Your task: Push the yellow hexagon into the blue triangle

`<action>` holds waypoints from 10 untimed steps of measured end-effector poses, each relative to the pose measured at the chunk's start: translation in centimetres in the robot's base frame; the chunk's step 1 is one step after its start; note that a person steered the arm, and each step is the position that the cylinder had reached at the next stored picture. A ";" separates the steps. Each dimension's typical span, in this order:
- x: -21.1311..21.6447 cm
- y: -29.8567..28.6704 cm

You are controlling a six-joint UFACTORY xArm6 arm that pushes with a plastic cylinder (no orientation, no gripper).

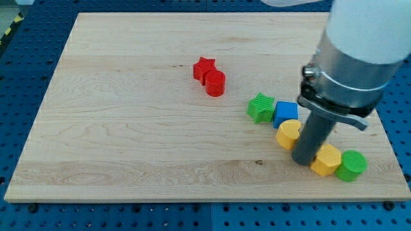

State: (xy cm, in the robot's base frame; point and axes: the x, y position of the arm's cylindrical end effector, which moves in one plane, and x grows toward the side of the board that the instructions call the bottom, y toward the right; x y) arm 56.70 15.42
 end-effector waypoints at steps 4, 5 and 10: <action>5.1 1.5; 5.1 5.2; 4.5 9.6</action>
State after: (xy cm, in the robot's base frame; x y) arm 61.25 25.06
